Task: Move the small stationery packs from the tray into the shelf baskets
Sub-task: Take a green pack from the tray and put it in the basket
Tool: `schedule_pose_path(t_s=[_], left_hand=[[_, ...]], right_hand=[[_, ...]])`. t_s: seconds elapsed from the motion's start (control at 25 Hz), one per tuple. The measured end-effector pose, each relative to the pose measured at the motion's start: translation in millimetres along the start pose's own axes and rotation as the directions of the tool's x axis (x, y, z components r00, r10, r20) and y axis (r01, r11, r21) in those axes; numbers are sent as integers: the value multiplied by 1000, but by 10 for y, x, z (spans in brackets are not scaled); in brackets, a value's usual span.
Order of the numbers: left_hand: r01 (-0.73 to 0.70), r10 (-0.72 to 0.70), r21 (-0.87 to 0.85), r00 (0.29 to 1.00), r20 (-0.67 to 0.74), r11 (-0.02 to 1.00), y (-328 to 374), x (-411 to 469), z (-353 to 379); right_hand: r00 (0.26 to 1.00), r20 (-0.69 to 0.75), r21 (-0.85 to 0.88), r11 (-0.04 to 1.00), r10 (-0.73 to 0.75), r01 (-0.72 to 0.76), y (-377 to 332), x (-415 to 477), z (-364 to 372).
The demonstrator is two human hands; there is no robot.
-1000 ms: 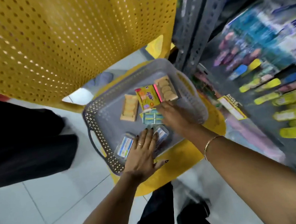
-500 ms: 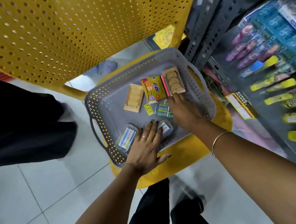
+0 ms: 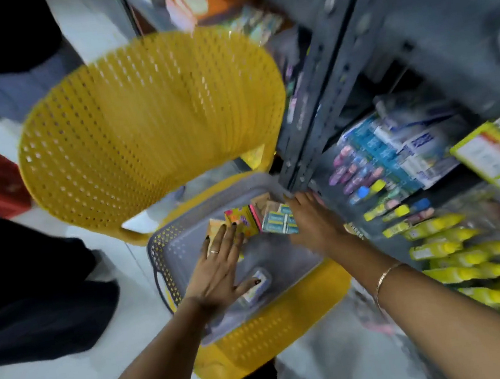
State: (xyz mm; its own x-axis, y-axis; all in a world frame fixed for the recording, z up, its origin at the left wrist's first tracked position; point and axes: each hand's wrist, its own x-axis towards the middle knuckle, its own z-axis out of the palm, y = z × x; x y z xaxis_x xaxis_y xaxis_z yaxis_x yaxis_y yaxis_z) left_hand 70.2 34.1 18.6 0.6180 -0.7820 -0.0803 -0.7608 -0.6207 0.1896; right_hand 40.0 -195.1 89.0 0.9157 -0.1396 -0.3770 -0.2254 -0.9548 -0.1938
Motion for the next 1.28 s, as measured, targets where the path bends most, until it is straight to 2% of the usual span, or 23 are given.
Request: schedule_pose_path(t_s=[0.16,0.32,0.44,0.56,0.64,0.8,1.0,1.12,1.28], left_hand=[[-147,155,85,982,-103,986,-20,666,-1012],[-264,298,171,928,-225,949,195,1327,-1980],[-373,435,248,854,-284,894,542,1752,-2566],[-477,575,333,746,-335,813,1031,2053,-2907],[-464,561,319,727,-396,826,1292,2208,-2990],[-409,464,219,791,-400,886,1515,2336,-2954],[-504,578,290,758,-301,813,1644,2327,-2553],[-521,583,272,770,-259,809,1725,2468,-2519],[-534,577,244,800,-165,810,1722,2578,-2487]], right_hand=[[968,-235,123,991,86,-58,-111,-479,-1202],[893,-423,155,983,155,-97,-66,-969,-2306],[833,-512,149,977,210,-154,107,-1285,-2985],[767,-567,186,954,301,-237,432,-1576,-3383],[732,-574,217,930,368,-297,698,-1742,-3497],[664,-533,286,850,525,-443,1338,-2055,-3518],[591,-438,330,733,677,-595,2080,-2319,-3469],[607,-365,321,707,706,-630,2349,-2337,-3361],[675,-254,292,720,693,-629,2513,-2215,-3131]])
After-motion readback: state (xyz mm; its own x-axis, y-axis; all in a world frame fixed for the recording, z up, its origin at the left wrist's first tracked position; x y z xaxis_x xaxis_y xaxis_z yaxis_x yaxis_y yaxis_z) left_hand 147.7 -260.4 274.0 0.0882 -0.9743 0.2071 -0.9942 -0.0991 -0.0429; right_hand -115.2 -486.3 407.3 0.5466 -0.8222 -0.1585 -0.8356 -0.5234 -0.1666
